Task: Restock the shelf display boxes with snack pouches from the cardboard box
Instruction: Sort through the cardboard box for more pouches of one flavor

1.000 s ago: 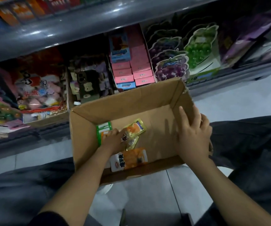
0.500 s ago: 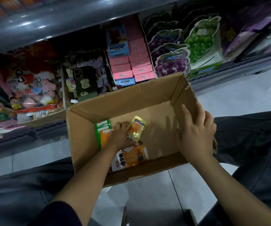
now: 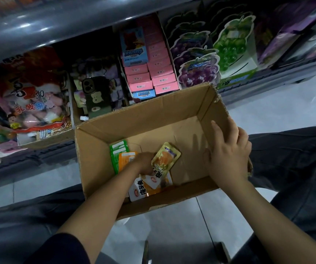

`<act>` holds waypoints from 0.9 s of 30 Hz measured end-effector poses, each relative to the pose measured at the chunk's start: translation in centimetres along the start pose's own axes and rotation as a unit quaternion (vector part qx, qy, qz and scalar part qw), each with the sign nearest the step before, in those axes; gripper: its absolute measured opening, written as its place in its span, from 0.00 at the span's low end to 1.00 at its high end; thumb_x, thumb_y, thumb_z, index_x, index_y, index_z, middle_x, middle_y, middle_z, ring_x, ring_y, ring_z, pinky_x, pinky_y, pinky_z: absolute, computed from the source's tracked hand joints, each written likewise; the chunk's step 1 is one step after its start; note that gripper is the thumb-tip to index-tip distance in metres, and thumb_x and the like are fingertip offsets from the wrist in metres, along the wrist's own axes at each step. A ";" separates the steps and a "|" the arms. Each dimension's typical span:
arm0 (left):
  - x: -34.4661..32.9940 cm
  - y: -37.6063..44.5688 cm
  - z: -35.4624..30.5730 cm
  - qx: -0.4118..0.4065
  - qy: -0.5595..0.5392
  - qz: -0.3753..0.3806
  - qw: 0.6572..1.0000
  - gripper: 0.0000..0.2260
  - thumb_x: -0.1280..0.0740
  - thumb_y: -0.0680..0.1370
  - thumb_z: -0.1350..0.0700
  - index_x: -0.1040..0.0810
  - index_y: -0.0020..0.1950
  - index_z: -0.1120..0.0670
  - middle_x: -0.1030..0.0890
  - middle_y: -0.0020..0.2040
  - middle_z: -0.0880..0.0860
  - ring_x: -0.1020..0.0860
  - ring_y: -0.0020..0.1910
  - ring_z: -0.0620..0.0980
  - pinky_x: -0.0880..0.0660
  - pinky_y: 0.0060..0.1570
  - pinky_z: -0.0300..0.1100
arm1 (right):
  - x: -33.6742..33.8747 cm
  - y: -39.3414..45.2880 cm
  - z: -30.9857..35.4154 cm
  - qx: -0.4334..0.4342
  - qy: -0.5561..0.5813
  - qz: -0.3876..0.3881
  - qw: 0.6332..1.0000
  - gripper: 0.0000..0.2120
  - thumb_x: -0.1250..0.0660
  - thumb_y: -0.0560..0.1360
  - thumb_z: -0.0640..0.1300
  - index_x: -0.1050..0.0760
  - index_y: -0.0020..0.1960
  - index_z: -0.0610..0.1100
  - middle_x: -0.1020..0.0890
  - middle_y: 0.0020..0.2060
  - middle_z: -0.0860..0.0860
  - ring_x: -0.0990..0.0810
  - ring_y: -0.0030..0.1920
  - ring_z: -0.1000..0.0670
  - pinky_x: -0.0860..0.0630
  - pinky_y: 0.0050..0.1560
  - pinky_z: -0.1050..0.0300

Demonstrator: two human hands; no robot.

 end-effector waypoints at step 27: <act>3.0 -2.4 1.7 0.064 -0.265 -0.067 0.960 0.15 0.25 0.71 0.60 0.21 0.57 0.59 0.20 0.55 0.58 0.22 0.55 0.56 0.26 0.47 0.45 | 0.4 0.1 0.1 -0.014 0.004 0.001 1.000 0.31 0.28 0.65 0.41 0.29 0.67 0.40 0.32 0.67 0.35 0.34 0.60 0.34 0.28 0.52 0.37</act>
Point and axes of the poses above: each hand's wrist, its own y-axis towards the middle knuckle, its own x-axis out of the back of the hand, z = x × y, the point moved 7 cm from there along y, towards the middle knuckle
